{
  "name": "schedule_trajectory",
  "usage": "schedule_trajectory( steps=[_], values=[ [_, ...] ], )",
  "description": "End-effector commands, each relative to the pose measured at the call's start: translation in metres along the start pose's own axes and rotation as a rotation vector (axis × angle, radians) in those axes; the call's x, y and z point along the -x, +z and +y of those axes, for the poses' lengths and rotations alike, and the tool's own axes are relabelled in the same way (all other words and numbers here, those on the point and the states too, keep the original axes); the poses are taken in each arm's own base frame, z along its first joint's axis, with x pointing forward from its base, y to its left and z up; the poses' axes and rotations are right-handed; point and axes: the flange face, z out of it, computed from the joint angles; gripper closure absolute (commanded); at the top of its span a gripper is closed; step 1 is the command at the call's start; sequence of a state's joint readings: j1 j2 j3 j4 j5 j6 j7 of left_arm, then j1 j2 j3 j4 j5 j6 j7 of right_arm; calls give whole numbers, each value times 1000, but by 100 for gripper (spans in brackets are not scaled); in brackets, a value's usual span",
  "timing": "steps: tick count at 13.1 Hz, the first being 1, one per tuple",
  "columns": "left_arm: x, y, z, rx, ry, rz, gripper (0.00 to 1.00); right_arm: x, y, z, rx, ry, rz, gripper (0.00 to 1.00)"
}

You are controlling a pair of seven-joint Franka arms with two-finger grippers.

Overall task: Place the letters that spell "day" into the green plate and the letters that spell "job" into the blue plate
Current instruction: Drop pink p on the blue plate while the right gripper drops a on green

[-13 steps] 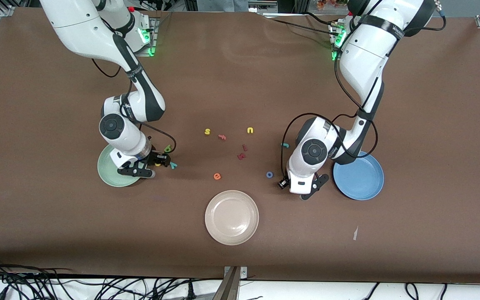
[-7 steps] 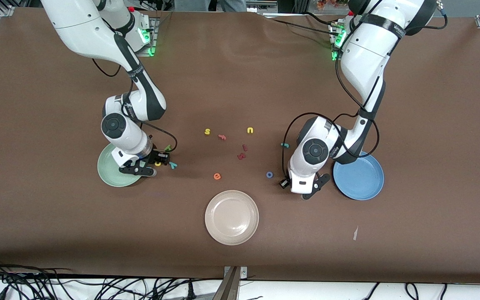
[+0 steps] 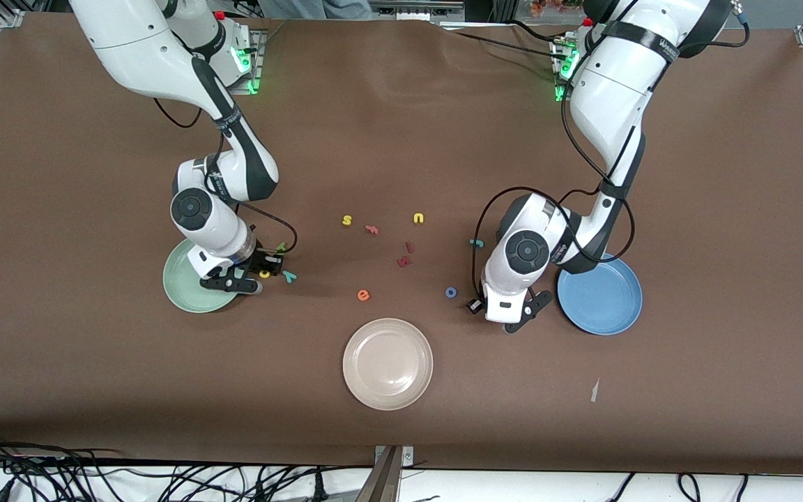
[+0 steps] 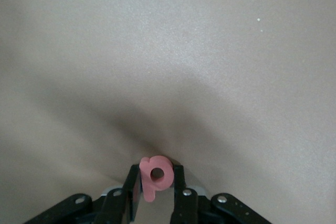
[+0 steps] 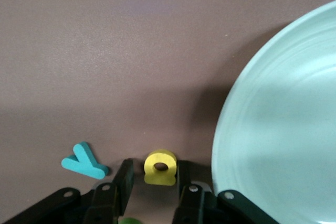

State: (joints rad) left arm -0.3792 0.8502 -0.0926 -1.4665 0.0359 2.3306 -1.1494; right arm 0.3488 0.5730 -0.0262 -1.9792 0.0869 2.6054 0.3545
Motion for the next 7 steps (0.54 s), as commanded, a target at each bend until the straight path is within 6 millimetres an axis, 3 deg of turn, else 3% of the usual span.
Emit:
schedule_trajectory(
  steps=[1, 2, 3, 5, 7],
  values=[
    [-16, -48, -14, -68, 134, -1, 87, 4, 4, -2, -12, -2, 9, 72],
    [-20, -73, -25, -106, 196, -19, 90, 4, 4, -2, -11, -4, 8, 76],
    [-24, -81, -31, -130, 276, -32, 91, 3, 2, -2, -12, -5, 9, 76],
    [-49, -83, -52, -137, 336, -44, 89, -1, -15, -4, -20, -11, 24, 76],
    [-46, -97, -76, -118, 397, -25, 90, -3, -43, -6, -22, -14, 10, 76]
  ],
)
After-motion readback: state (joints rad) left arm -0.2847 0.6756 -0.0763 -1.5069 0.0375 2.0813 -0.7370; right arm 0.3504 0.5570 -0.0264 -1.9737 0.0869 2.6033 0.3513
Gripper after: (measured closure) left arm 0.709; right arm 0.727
